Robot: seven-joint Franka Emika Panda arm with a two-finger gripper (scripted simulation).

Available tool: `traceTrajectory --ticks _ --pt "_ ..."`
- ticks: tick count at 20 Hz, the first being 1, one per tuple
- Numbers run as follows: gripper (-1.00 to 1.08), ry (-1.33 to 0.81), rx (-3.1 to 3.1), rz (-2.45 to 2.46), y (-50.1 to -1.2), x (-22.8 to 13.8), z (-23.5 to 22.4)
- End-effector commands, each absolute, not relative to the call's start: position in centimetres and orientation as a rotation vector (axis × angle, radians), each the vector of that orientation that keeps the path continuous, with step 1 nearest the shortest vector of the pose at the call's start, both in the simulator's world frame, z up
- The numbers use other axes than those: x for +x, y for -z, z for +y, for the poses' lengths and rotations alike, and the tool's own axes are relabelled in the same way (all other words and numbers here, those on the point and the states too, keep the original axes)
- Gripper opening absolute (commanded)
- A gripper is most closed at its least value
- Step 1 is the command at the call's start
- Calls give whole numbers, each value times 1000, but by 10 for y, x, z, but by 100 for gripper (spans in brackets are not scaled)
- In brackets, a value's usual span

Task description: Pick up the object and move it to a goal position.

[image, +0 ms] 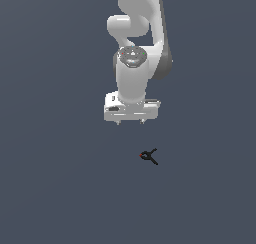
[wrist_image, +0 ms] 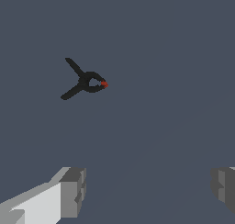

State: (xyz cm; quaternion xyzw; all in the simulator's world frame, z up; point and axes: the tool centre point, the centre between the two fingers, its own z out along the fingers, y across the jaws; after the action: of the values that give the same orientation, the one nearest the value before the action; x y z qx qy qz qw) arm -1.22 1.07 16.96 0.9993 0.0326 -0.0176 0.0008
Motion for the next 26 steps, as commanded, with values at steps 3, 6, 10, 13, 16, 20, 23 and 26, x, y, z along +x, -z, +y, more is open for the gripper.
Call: traceTrajectory --ticks 3,6,10,13,16,20,23,26 --pt "100 59 3138 107 -169 -12 11" --pt "100 76 3137 128 -165 -14 13" --pt "100 100 3136 146 -159 -17 15" --pt "100 102 3136 143 -159 -17 15" --pt "100 100 3135 156 -159 -16 15" --pt "100 99 3131 209 -157 -14 17" --pt "100 98 3124 275 -154 -11 19" --pt "100 96 3113 362 -151 -7 22"
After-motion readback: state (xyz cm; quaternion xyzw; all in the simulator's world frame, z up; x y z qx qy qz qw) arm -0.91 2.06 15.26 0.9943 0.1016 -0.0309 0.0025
